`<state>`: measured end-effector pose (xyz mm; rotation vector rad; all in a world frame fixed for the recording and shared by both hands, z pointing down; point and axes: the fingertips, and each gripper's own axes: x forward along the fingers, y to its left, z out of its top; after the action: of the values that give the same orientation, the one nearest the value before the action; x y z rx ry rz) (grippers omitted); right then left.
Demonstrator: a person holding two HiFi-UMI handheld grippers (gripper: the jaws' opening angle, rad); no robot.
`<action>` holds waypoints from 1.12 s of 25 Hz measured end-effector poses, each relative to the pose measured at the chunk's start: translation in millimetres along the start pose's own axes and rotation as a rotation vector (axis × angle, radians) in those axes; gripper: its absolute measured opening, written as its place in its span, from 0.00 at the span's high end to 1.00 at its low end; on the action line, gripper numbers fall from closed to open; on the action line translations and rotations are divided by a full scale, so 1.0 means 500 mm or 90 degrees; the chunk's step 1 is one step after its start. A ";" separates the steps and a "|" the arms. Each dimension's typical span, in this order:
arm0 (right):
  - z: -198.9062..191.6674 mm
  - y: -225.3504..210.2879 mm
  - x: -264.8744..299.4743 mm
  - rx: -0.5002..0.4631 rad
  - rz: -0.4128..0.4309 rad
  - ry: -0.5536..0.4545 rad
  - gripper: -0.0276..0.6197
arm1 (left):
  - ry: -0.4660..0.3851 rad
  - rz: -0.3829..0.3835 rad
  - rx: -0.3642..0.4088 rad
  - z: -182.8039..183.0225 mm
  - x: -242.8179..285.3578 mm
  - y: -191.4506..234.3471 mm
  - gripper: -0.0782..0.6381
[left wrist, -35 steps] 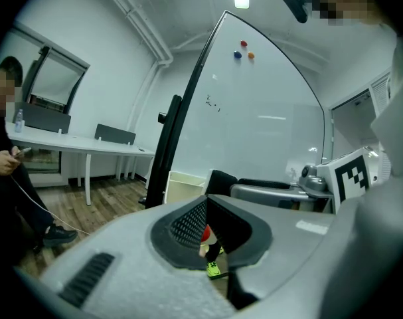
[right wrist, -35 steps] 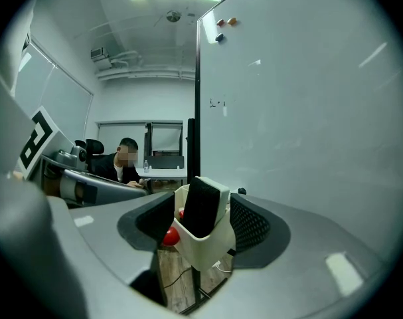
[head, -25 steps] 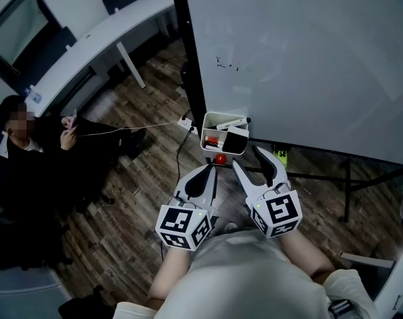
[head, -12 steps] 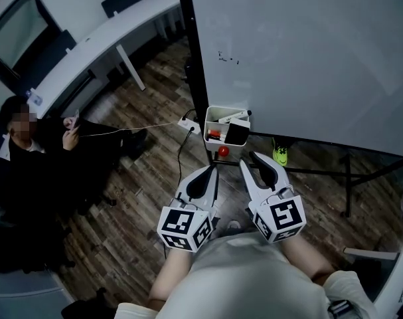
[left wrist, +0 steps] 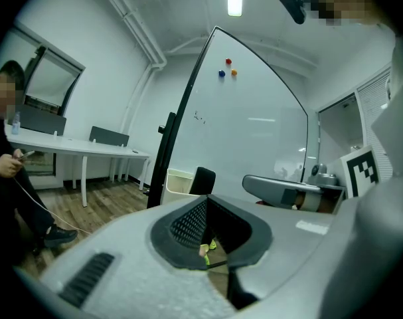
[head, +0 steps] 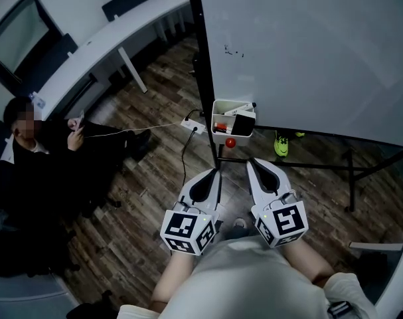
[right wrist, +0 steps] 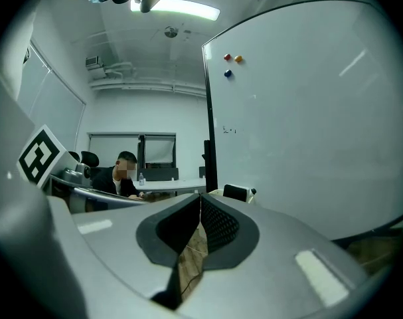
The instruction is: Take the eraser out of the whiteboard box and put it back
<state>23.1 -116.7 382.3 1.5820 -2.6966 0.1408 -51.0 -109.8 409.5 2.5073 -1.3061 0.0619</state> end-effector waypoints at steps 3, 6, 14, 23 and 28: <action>-0.002 0.022 -0.017 0.004 -0.006 -0.002 0.95 | 0.002 -0.005 0.002 -0.006 -0.025 -0.004 0.88; -0.001 0.044 -0.036 0.007 -0.013 -0.004 0.95 | 0.005 -0.012 0.004 -0.010 -0.053 -0.011 0.88; 0.002 0.093 -0.084 0.013 -0.033 -0.010 0.95 | 0.009 -0.025 0.009 -0.017 -0.112 -0.023 0.88; -0.003 0.150 -0.140 -0.009 -0.039 0.005 0.95 | 0.016 -0.043 0.003 -0.040 -0.167 -0.047 0.88; -0.004 0.167 -0.167 -0.017 -0.046 0.011 0.95 | 0.013 -0.046 -0.003 -0.042 -0.191 -0.058 0.88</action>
<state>-8.8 -3.6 373.7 1.6594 -2.6126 0.1160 -81.1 -12.6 405.2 2.5418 -1.2047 0.0676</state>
